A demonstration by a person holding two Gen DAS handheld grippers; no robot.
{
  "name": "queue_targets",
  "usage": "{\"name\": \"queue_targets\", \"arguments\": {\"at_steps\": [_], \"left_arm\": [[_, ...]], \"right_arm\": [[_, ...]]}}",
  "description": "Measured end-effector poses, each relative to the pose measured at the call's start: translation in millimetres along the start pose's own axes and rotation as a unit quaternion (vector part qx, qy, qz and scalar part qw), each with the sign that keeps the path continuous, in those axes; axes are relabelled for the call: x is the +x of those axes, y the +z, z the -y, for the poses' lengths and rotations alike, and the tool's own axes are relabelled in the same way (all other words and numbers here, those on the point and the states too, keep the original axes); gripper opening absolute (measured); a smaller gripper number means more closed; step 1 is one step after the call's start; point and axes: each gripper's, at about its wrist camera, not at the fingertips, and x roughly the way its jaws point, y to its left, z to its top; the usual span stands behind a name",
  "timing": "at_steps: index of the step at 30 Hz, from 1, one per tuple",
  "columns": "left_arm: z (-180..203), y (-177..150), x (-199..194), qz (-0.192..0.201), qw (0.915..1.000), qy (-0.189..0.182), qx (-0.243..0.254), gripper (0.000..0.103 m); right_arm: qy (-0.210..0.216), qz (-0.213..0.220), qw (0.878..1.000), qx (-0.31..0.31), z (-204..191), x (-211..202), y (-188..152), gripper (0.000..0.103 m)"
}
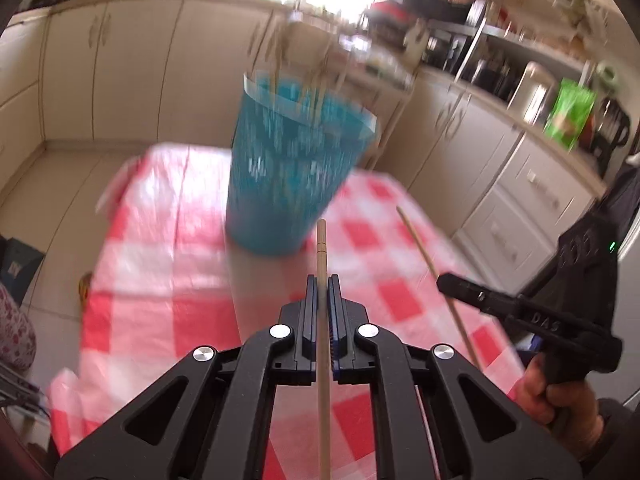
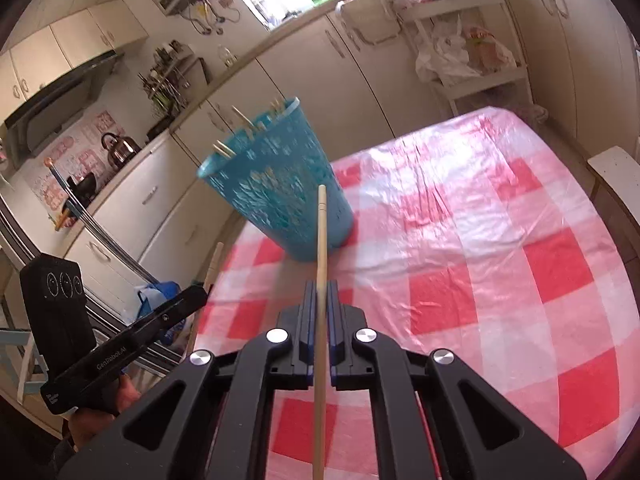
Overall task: Organize utensils
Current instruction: 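Grasp a wooden stick with the right tool while the left tool grasps the other stick, then drop the stick into the teal bin with the left tool while the right tool carries its stick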
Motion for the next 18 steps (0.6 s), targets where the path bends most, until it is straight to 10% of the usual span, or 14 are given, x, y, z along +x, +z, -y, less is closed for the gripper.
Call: {"name": "queue_targets", "arguments": {"at_steps": [9, 18], "left_arm": [[5, 95, -53, 0.166, 0.9861, -0.011, 0.001, 0.005], [22, 173, -21, 0.232, 0.9726, 0.002, 0.018, 0.005]], "right_arm": [[0.055, 0.115, 0.992, -0.012, -51, -44, 59, 0.006], [0.068, 0.137, 0.988, -0.010, -52, -59, 70, 0.006]]}}
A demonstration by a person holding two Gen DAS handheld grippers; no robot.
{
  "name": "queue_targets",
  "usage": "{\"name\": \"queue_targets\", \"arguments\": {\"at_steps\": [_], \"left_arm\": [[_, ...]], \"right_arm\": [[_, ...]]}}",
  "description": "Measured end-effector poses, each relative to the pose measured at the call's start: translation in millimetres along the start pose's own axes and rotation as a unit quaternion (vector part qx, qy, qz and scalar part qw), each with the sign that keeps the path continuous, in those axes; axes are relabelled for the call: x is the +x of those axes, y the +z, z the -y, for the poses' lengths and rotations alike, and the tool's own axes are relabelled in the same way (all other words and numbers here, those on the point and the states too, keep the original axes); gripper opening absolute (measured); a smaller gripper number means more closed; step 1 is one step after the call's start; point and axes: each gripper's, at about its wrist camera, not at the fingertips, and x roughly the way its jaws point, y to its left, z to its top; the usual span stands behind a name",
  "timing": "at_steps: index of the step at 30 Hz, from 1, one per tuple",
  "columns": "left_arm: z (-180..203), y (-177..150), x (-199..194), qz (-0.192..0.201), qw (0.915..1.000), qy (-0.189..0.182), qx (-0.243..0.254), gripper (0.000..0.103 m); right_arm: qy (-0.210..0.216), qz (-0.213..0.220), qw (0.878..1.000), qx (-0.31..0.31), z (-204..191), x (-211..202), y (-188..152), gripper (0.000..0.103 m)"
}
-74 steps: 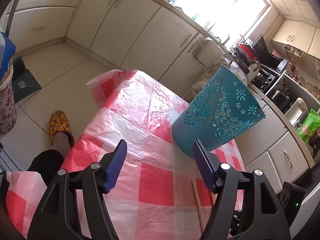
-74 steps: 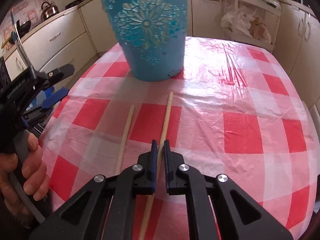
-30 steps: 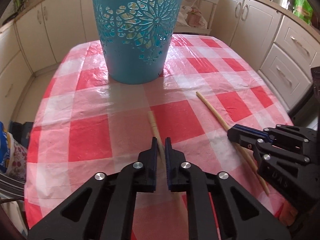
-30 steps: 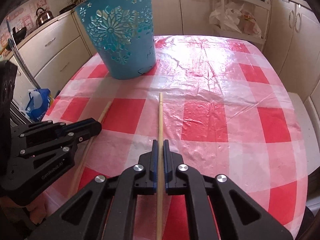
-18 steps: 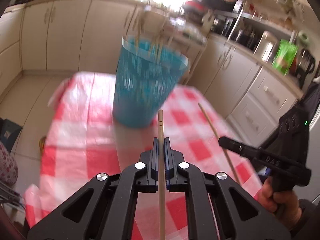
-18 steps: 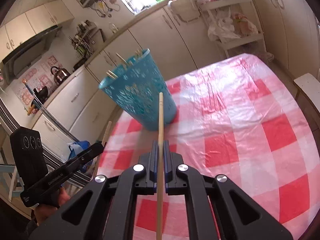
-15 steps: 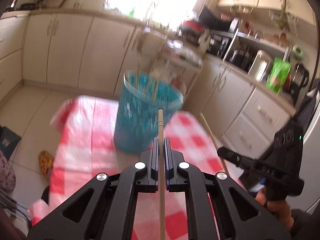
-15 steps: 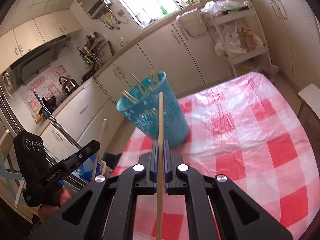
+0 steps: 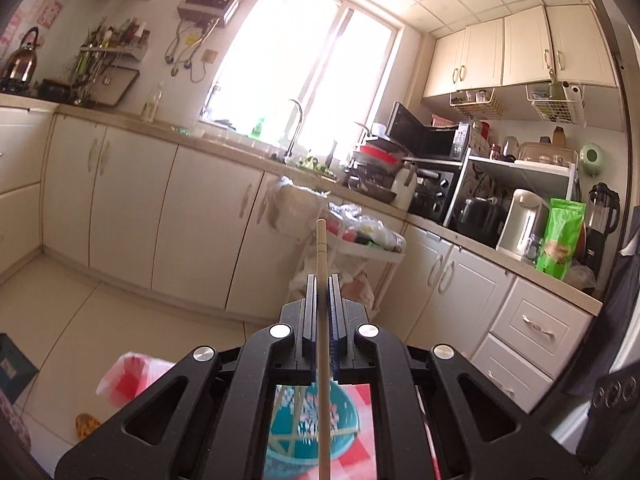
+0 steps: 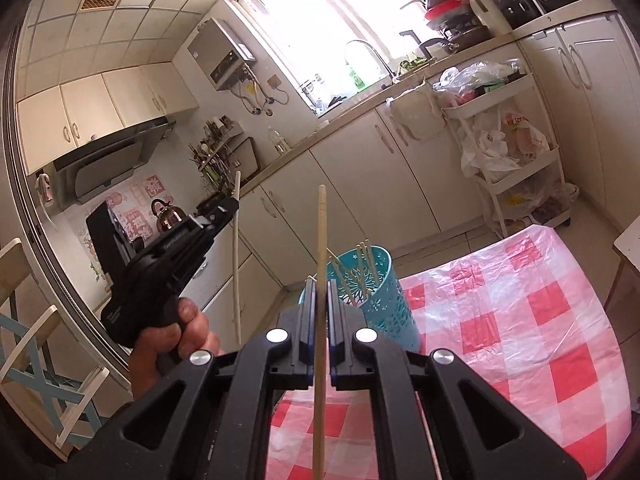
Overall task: Organize utensils
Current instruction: 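Drop the stick into the teal bin with the left tool while the right tool carries its stick, then lower the held stick into the teal bin and open the right tool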
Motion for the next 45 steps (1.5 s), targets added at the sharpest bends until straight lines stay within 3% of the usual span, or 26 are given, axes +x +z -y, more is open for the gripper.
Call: {"name": "queue_targets", "arguments": {"at_steps": [17, 22, 37, 42, 45], "left_arm": [[-14, -8, 76, 0.034, 0.9978, 0.056, 0.003, 0.005], [-17, -27, 88, 0.004, 0.9978, 0.065, 0.012, 0.005], [-16, -74, 78, -0.068, 0.9948, 0.065, 0.039, 0.006], [-13, -85, 64, -0.078, 0.9931, 0.076, 0.044, 0.013], [-8, -92, 50, -0.079, 0.9909, 0.095, 0.053, 0.028]], "right_arm": [[-0.007, -0.010, 0.999, 0.036, 38, 17, -6, 0.006], [-0.009, -0.016, 0.999, 0.040, 44, 22, -9, 0.006], [-0.004, -0.018, 0.999, 0.035, 37, 25, -10, 0.006], [-0.002, -0.014, 0.999, 0.032, 32, 23, -8, 0.006], [0.000, -0.012, 0.999, 0.030, 27, 22, -7, 0.006]]}}
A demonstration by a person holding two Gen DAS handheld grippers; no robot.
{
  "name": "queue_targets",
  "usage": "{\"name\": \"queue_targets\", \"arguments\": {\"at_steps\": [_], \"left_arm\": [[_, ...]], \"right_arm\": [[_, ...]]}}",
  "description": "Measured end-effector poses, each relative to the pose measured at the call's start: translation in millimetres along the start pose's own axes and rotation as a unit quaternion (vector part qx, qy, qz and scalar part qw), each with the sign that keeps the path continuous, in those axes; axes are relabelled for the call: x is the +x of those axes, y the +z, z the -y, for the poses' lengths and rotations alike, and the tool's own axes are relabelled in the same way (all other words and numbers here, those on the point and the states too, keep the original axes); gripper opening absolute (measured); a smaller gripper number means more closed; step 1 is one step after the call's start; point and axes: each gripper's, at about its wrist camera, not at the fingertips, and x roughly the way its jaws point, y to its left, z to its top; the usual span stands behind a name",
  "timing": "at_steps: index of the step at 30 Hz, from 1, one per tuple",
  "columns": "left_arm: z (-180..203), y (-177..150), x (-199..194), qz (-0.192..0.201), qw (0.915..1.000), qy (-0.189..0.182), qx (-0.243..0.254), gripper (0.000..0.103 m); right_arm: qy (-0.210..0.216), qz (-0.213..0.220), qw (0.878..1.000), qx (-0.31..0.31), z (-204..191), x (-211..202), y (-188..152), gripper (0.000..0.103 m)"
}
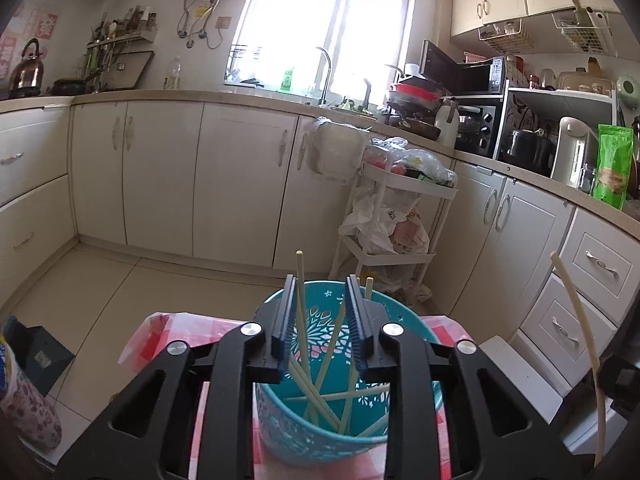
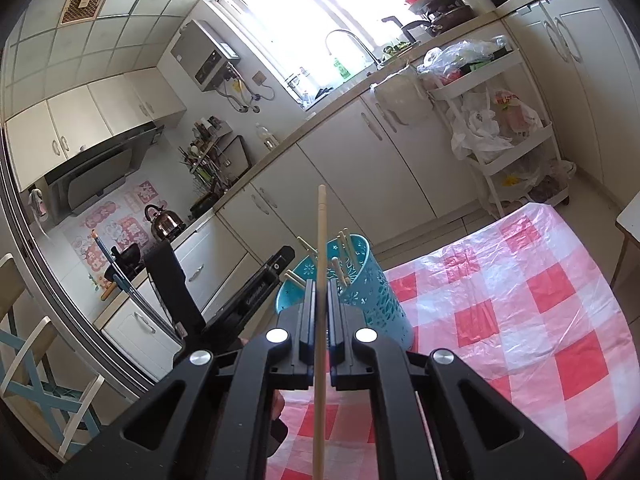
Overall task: Organize utensils
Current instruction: 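Lower the held stick into the teal bin and open the right tool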
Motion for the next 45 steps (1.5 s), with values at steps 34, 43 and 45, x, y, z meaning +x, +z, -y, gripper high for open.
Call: {"name": "queue_targets", "arguments": {"at_steps": [34, 43, 45], "left_arm": [[-75, -125, -39, -0.108, 0.9874, 0.041, -0.108, 0.068], [-94, -133, -34, -0.124, 0.9784, 0.039, -0.161, 0.070], [-95, -133, -36, -0.121, 0.9786, 0.042, -0.161, 0.070]], "right_arm": [[-0.030, 0.082, 0.993, -0.076, -47, 144, 46, 0.006], [-0.062, 0.019, 0.991, -0.115, -27, 133, 18, 0.026], [-0.073, 0.018, 0.991, -0.109, -20, 115, 16, 0.027]]}}
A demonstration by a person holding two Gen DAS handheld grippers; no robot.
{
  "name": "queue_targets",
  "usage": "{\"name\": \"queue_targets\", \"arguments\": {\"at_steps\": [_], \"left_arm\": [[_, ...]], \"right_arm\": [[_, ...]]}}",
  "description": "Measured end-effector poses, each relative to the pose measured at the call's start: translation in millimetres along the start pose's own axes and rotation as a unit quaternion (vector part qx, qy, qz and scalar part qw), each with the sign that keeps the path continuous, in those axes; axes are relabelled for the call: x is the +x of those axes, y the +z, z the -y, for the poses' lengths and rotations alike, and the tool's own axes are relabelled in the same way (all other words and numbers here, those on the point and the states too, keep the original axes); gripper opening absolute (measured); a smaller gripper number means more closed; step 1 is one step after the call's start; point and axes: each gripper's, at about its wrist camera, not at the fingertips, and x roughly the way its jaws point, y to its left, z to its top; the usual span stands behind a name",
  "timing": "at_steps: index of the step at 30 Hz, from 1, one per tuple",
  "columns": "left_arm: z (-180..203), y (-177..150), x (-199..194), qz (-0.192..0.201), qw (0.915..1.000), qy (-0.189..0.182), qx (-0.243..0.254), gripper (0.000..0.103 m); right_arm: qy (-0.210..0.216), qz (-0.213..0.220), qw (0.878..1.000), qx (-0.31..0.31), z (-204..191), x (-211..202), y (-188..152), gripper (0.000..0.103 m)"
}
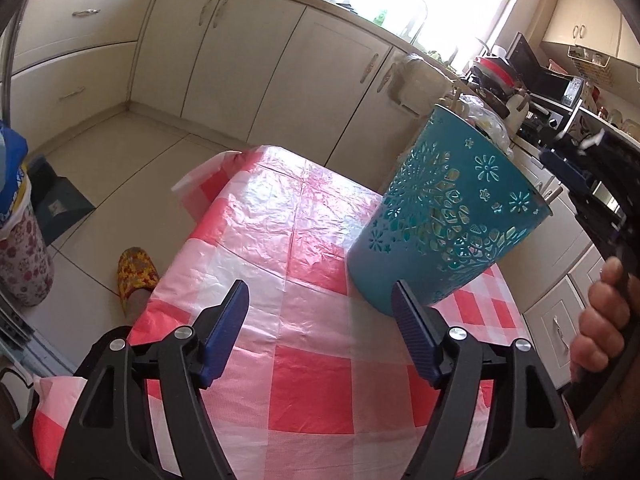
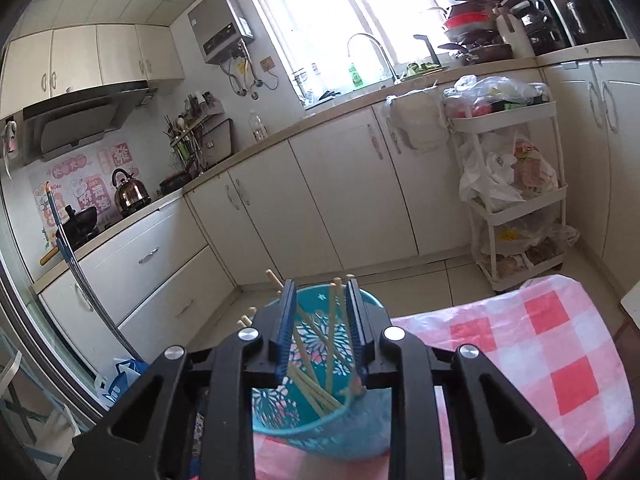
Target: Organize utensils
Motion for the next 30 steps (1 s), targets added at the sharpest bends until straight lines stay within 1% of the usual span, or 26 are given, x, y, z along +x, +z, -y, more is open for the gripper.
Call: {"name": "queue_targets", "arguments": {"at_steps": [4, 6, 7, 9, 11, 13, 18, 20, 24, 25, 26, 28, 30], "left_arm": [[10, -4, -6, -0.004, 0.9997, 0.008, 0.021, 0.072], [16, -7, -13, -0.008, 0.9994, 0.005, 0.032, 0.075], [20, -9, -17, -0.011, 0.9991, 0.007, 0.040, 0.078], [27, -12, -27, -0.017, 0.9983, 0.014, 0.055, 0.081], [30, -13, -40, -0.018, 0.9977, 0.019, 0.063, 0.084], [34, -13, -55, -0.016, 0.9970, 0.028, 0.070, 0.085], [42, -13, -91, -0.011, 0.9947, 0.057, 0.085, 0.088], [43, -14, -106, -0.009, 0.9937, 0.068, 0.089, 0.089], [50, -15, -139, -0.001, 0.9911, 0.085, 0.102, 0.093], [53, -14, -149, 0.002, 0.9905, 0.088, 0.105, 0.095], [55, -13, -156, 0.004, 0.9902, 0.090, 0.107, 0.095], [64, -13, -173, 0.001, 0.9886, 0.098, 0.114, 0.095], [74, -14, -195, 0.002, 0.9873, 0.105, 0.119, 0.095]], "right_arm": [[-0.037, -0.026, 0.999, -0.009, 11, -32, -21, 0.036], [-0.048, -0.045, 0.998, 0.000, 16, -45, -34, 0.048], [-0.058, -0.060, 0.997, 0.001, 16, -52, -44, 0.056], [-0.070, -0.085, 0.994, -0.002, 15, -63, -61, 0.058], [-0.074, -0.114, 0.991, 0.000, 12, -75, -79, 0.064], [-0.080, -0.136, 0.988, -0.004, 7, -87, -95, 0.066], [-0.092, -0.160, 0.983, -0.014, -5, -110, -120, 0.069], [-0.095, -0.164, 0.982, -0.012, -9, -122, -124, 0.072], [-0.093, -0.158, 0.983, -0.010, -22, -147, -120, 0.079], [-0.092, -0.155, 0.984, -0.009, -26, -156, -116, 0.082], [-0.091, -0.151, 0.984, -0.008, -28, -163, -112, 0.086], [-0.090, -0.145, 0.985, -0.008, -37, -181, -103, 0.091], [-0.082, -0.141, 0.987, -0.009, -46, -198, -96, 0.092]]}}
